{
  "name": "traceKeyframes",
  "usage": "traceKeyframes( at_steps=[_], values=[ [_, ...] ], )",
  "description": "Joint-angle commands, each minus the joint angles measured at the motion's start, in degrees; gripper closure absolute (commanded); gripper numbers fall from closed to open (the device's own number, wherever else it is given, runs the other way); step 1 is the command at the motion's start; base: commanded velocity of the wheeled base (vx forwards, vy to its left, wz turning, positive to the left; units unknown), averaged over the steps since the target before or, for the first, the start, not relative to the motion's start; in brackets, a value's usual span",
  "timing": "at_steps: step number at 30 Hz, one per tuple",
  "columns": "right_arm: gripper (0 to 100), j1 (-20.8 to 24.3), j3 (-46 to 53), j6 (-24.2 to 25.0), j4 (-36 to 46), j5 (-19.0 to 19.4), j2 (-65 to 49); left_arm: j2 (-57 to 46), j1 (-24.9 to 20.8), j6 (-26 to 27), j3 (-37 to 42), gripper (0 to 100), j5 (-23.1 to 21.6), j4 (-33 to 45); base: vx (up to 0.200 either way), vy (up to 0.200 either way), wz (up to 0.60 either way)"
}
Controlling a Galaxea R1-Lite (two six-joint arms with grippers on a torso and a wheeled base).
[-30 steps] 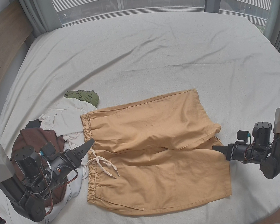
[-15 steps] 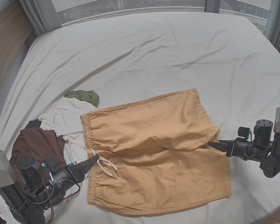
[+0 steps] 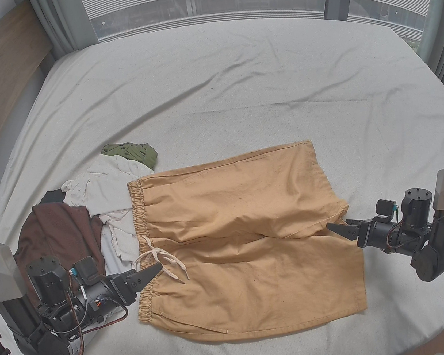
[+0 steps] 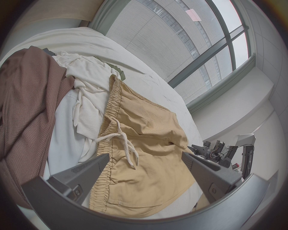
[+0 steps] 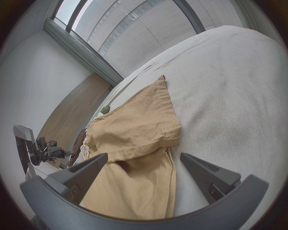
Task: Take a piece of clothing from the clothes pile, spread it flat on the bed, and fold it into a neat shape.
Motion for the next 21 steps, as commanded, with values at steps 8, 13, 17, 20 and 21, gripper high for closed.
traceKeyframes(
  at_steps=[8, 13, 17, 20, 21],
  values=[
    [100, -0.35, -1.79, 0.10, -0.02, 0.01, 1.93, 0.34, 0.10, -0.01, -0.18, 0, -0.01, -0.01, 0.000, 0.000, 0.00],
    [100, -1.40, -1.70, 0.01, -0.02, 0.01, 1.05, 0.43, 0.10, -0.01, -0.18, 0, -0.01, -0.01, 0.000, 0.000, 0.00],
    [100, -2.10, -1.70, 0.10, -0.02, -0.08, 1.14, 1.04, 0.19, 0.07, -0.18, 0, -0.01, -0.01, 0.000, 0.000, 0.00],
    [100, -2.63, -1.61, 0.10, -0.02, -0.08, 1.23, 1.40, 0.54, 0.07, -0.18, 0, 0.08, -0.01, 0.000, 0.000, 0.00],
    [100, -2.72, -1.70, 0.10, -0.02, -0.17, 1.23, 1.57, 0.63, 0.07, -0.18, 0, 0.08, -0.01, 0.000, 0.000, 0.00]
  ],
)
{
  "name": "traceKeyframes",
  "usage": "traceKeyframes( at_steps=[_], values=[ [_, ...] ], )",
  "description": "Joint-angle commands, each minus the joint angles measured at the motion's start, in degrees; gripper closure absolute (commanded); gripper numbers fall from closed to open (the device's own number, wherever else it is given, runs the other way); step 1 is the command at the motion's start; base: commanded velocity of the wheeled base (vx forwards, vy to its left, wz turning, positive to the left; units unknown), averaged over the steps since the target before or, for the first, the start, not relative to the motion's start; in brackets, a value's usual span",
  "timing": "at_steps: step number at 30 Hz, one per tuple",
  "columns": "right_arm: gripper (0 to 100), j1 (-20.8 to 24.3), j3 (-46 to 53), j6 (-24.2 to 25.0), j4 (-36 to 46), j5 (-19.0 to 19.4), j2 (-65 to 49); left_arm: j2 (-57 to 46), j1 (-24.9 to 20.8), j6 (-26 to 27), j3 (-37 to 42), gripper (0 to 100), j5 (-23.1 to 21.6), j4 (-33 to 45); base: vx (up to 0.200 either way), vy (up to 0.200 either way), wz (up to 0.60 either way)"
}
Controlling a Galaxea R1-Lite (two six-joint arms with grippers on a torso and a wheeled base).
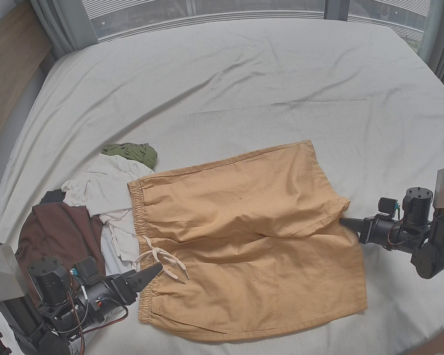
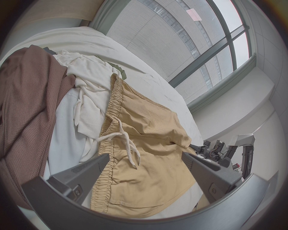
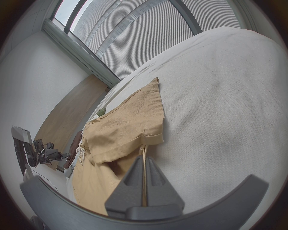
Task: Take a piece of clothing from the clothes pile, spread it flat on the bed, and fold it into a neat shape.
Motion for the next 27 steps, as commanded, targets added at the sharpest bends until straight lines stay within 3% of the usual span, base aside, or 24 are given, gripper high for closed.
traceKeyframes(
  at_steps=[1, 25, 26, 27],
  values=[
    [100, -0.46, -0.02, 0.02, -0.03, -0.06, 0.01, 0.72, 0.30, -0.04, -0.01, 0, 0.05, -0.01, 0.000, 0.000, 0.00],
    [100, -1.96, -0.19, 0.02, -0.03, -0.14, -0.08, 3.35, 1.71, 0.14, 1.49, 0, 0.05, 0.07, 0.000, 0.000, 0.00],
    [0, -1.96, -0.19, -0.07, -0.03, -0.06, -0.08, 3.35, 1.71, 0.23, 1.75, 0, 0.05, 0.07, 0.000, 0.000, 0.00],
    [0, -1.96, -0.19, -0.07, -0.03, -0.06, -0.08, 3.35, 1.71, 0.23, 1.93, 0, 0.05, 0.07, 0.000, 0.000, 0.00]
  ],
)
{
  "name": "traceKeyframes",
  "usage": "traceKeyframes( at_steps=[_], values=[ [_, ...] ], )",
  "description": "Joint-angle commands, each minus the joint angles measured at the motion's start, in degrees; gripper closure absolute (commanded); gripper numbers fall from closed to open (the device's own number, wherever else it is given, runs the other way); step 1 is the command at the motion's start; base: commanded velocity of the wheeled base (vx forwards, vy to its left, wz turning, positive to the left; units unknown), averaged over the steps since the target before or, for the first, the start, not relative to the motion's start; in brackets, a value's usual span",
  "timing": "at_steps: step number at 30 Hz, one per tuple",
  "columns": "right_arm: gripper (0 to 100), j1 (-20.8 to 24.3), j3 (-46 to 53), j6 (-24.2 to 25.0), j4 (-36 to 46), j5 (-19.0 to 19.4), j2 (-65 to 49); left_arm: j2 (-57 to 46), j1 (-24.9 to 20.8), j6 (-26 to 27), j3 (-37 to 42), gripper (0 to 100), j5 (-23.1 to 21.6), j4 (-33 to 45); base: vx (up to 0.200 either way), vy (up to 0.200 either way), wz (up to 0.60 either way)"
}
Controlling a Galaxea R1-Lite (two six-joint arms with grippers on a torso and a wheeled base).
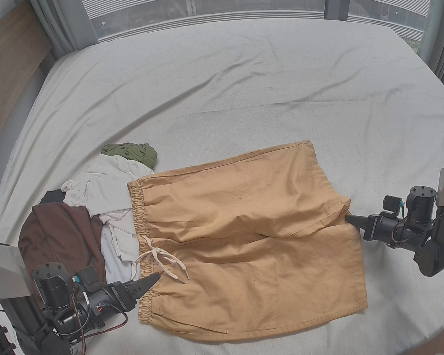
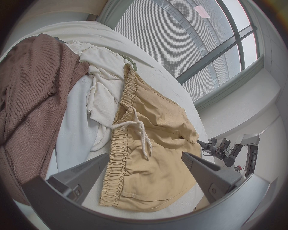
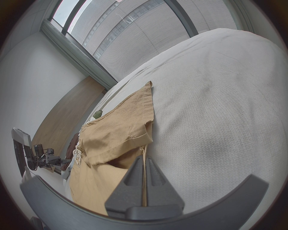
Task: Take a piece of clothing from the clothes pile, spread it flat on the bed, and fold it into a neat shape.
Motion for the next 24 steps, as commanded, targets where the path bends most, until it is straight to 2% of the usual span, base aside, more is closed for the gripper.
traceKeyframes(
  at_steps=[1, 7, 24],
  values=[
    [0, -0.04, -0.01, -0.07, -0.02, 0.10, -0.03, 0.16, -0.02, 0.01, 0.46, 0, -0.03, -0.01, 0.000, 0.000, 0.00],
    [0, 0.04, -1.51, 0.19, -0.02, -2.27, -1.87, 0.07, -0.02, -0.08, 0.64, 0, -0.12, -0.10, 0.000, 0.000, 0.00],
    [0, 1.45, -1.77, 0.28, -0.02, -2.80, -9.78, 2.71, 0.24, -0.08, 4.94, 0, -0.03, 0.16, 0.000, 0.000, 0.00]
  ],
)
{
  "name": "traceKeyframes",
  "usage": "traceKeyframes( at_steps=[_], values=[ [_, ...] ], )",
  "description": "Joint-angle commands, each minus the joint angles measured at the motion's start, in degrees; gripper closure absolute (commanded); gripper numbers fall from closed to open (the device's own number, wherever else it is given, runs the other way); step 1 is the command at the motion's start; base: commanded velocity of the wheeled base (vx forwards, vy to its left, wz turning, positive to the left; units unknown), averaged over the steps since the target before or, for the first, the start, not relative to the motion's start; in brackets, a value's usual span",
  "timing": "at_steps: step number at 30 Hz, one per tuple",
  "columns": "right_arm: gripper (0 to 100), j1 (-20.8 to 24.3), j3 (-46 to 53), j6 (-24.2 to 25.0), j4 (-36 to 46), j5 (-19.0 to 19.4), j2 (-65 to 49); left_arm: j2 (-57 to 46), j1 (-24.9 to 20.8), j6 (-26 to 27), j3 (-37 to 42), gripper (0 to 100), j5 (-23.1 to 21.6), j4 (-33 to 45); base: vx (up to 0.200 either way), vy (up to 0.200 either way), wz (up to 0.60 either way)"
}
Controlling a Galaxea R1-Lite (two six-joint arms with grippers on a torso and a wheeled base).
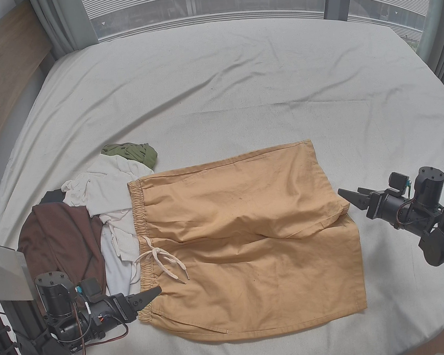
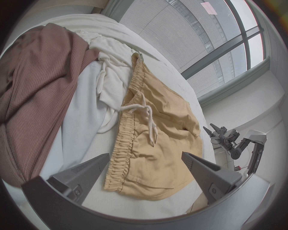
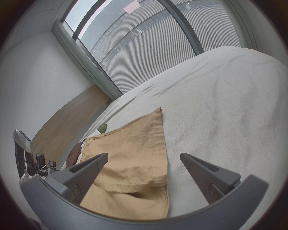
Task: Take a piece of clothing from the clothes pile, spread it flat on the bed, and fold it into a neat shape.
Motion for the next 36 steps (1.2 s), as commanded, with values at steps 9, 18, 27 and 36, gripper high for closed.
traceKeyframes(
  at_steps=[9, 18, 27, 36],
  values=[
    [0, 0.47, 0.00, -0.01, -0.02, -0.06, -2.10, 4.00, 0.24, -0.09, 3.93, 0, -0.06, 0.05, 0.000, 0.000, 0.00],
    [0, 1.00, 0.00, -0.01, -0.02, -0.06, -2.27, 6.46, 1.65, 0.08, 4.02, 0, -0.06, -0.03, 0.000, 0.000, 0.00],
    [0, 1.00, 0.00, -0.01, -0.02, -0.06, -2.19, 7.78, 1.21, -0.18, 1.30, 0, -0.23, -0.12, 0.000, 0.000, 0.00],
    [0, 0.91, 0.09, -0.01, -0.02, -0.06, -2.19, 7.78, 0.95, -0.53, -0.11, 0, -0.15, -0.21, 0.000, 0.000, 0.00]
  ],
)
